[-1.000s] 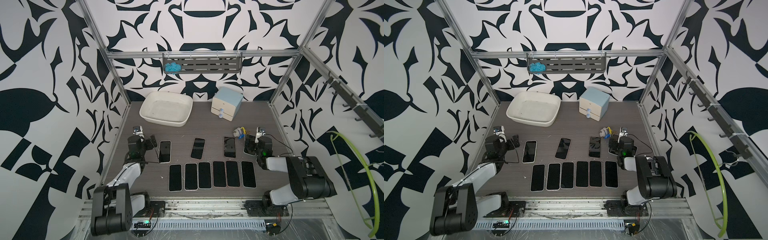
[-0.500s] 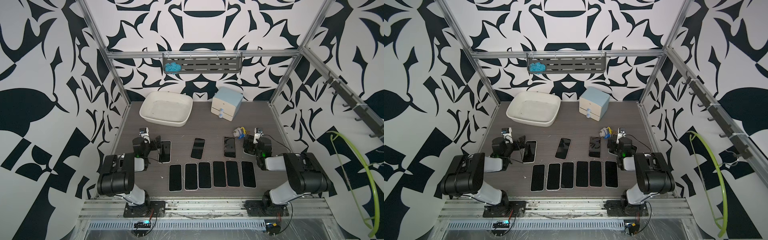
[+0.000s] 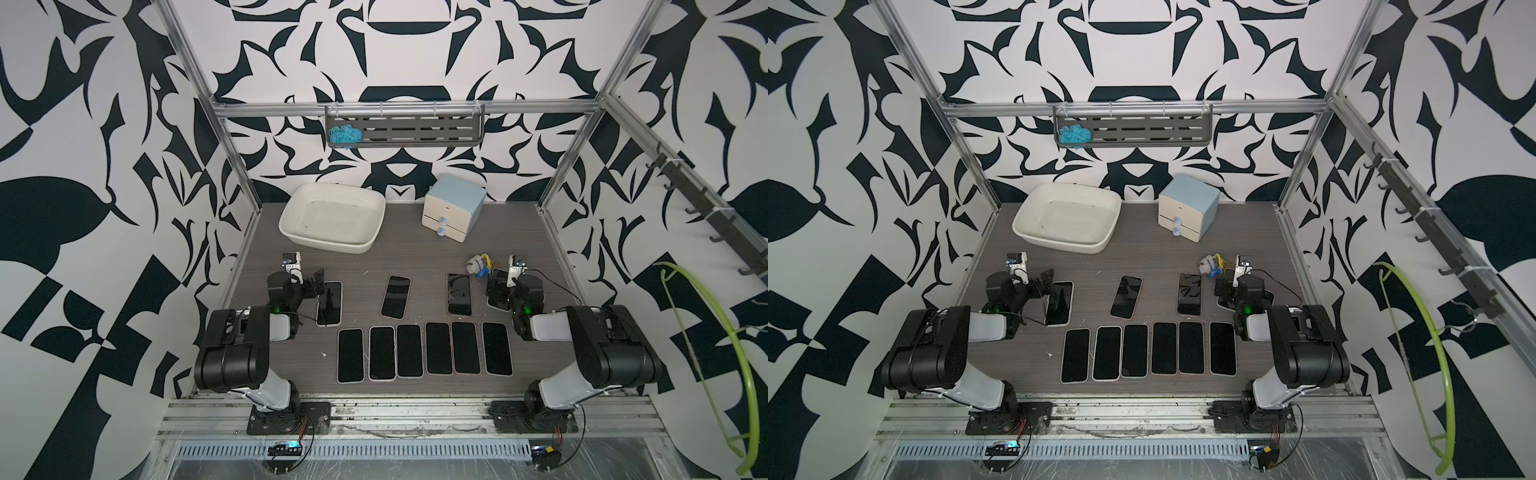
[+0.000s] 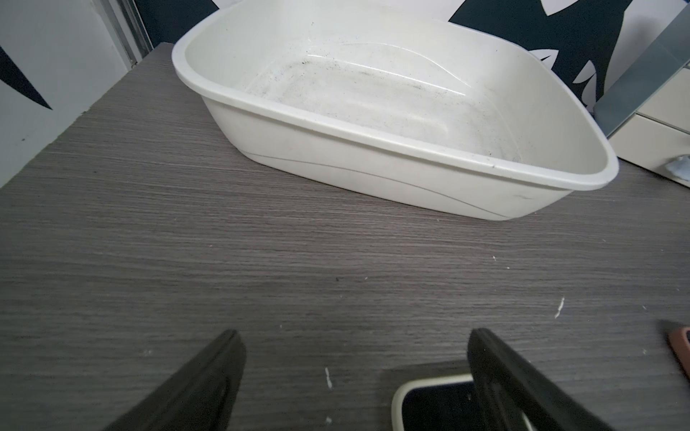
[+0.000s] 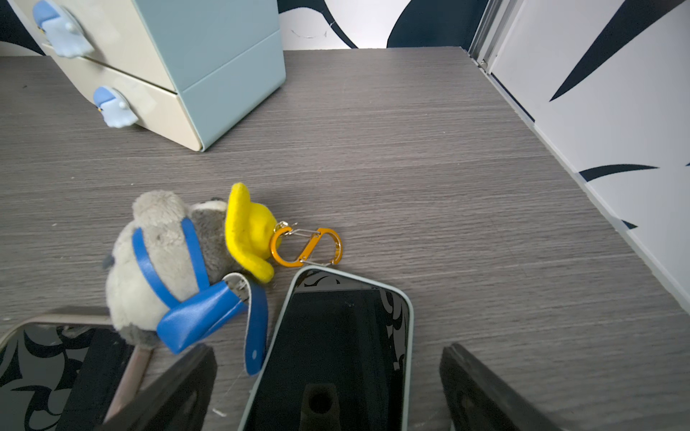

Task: Take the phone out of the storage box
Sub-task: Reset both arms

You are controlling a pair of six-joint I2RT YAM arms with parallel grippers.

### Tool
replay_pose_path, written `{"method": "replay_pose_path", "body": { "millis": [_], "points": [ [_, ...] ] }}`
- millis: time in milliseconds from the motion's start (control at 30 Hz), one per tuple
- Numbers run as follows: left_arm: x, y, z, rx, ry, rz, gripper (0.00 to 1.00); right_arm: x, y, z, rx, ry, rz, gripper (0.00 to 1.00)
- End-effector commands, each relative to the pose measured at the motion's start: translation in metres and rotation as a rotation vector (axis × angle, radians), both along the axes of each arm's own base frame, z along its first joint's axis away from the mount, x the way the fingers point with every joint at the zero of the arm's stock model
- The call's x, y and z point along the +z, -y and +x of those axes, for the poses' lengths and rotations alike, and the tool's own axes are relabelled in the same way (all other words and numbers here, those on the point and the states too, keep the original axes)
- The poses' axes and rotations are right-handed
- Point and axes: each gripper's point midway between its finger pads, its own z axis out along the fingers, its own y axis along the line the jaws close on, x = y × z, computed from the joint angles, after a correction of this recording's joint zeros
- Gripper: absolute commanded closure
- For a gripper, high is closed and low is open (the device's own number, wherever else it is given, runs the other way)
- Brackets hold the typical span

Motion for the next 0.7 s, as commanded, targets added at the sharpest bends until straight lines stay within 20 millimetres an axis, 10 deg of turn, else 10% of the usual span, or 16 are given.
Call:
{"method": "replay_pose_path", "body": {
  "millis": [0,667],
  "points": [
    [0.0068,0.0003,0.0020,-0.003,0.021,0.013,0.00,0.0142,-0.0020,0.0060,0.012,0.056,-0.009,0.01],
    [0.0069,0.0002,0.0021,-0.004,0.022,0.014,0.00,0.0135,-0.0056,0.0065,0.033,0.052,-0.014,0.01]
  ]
}}
